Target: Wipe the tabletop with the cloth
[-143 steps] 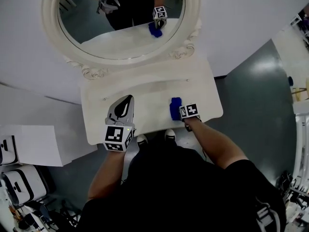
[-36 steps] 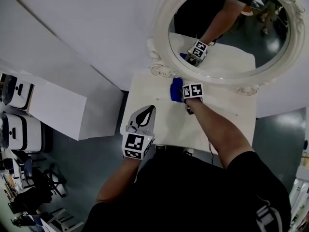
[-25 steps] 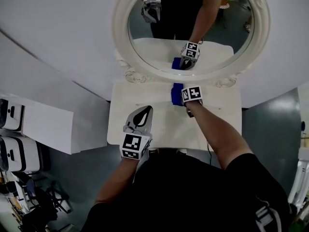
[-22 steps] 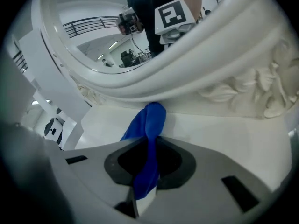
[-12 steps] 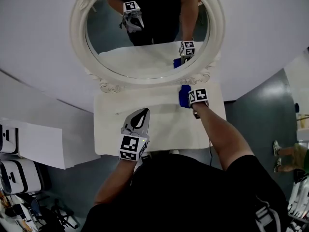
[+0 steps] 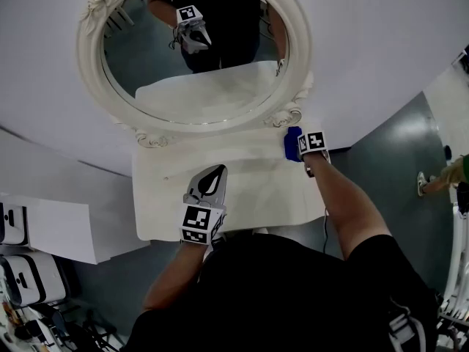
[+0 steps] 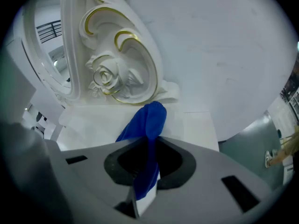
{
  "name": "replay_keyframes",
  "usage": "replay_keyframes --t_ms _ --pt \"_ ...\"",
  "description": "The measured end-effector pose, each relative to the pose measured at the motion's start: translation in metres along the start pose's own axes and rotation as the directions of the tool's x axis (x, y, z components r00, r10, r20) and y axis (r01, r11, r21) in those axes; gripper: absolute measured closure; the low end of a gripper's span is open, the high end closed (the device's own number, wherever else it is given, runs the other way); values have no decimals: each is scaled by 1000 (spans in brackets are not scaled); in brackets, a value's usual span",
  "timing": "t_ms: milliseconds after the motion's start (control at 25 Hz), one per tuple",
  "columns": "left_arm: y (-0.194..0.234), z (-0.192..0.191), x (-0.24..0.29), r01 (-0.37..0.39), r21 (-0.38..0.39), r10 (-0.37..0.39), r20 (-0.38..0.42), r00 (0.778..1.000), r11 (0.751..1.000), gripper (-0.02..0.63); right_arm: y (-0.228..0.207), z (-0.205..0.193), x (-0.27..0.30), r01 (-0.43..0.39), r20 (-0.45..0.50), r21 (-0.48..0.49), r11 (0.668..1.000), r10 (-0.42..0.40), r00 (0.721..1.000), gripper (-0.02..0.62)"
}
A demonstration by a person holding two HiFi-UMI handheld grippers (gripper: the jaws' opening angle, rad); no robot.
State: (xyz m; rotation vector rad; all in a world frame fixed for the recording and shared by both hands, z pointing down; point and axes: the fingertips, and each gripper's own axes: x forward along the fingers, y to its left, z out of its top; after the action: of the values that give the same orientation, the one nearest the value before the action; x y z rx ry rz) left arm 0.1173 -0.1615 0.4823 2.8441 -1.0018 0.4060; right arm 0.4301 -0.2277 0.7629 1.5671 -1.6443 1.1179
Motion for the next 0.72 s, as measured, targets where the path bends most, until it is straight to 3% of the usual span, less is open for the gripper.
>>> replay_keyframes --t_ms 480,720 --pt "-8 4 10 17 9 -17 -6 1000 1000 595 -25 -2 -7 28 10 38 999 -28 1000 557" --pt "3 3 0 11 18 -11 -4 1000 1000 595 -11 15 -21 30 87 34 999 -33 996 557"
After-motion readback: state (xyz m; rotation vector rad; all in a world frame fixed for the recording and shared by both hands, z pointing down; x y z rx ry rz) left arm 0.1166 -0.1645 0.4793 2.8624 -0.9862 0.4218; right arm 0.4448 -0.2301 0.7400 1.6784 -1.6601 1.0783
